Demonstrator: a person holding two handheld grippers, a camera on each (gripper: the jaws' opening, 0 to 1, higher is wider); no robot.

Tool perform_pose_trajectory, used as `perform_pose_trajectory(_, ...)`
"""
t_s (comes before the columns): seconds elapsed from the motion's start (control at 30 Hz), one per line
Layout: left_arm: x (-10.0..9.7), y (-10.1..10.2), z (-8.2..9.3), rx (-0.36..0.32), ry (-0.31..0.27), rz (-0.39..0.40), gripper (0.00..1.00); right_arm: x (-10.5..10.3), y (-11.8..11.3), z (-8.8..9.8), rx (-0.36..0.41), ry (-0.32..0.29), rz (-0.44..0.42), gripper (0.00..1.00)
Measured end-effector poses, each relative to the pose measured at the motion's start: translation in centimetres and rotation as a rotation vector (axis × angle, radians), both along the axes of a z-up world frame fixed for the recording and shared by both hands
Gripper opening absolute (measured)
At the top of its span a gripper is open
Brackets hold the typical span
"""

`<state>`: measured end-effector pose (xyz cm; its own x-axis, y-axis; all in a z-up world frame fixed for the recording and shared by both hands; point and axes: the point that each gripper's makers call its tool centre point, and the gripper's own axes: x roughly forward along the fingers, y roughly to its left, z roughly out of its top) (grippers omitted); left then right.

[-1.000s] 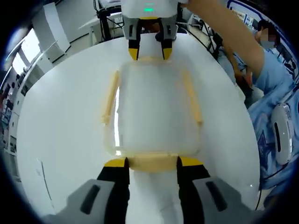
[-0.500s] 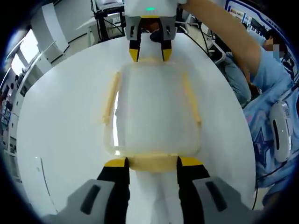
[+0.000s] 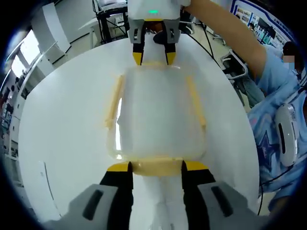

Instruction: Snap each plastic latch of the storage box into its locked position after aligning the lid with the box until every specified latch is closed and the lid sits flush.

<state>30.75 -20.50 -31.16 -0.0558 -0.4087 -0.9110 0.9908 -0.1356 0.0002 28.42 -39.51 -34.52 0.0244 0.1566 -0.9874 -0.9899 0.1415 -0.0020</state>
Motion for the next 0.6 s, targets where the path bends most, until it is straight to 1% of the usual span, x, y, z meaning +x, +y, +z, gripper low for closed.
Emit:
perform_pose_trajectory(0.27,-0.15,0.05,0.56,-0.013,-0.003,-0.002,0.38,-0.21,0.19,0.00,0.014,-0.006,0.003,0.39)
perform_pose_trajectory(0.6,-0.74,0.39,0.95,0.001,0.010,0.008,0.38,-0.47,0.55,-0.02,0.013,-0.002,0.019,0.39)
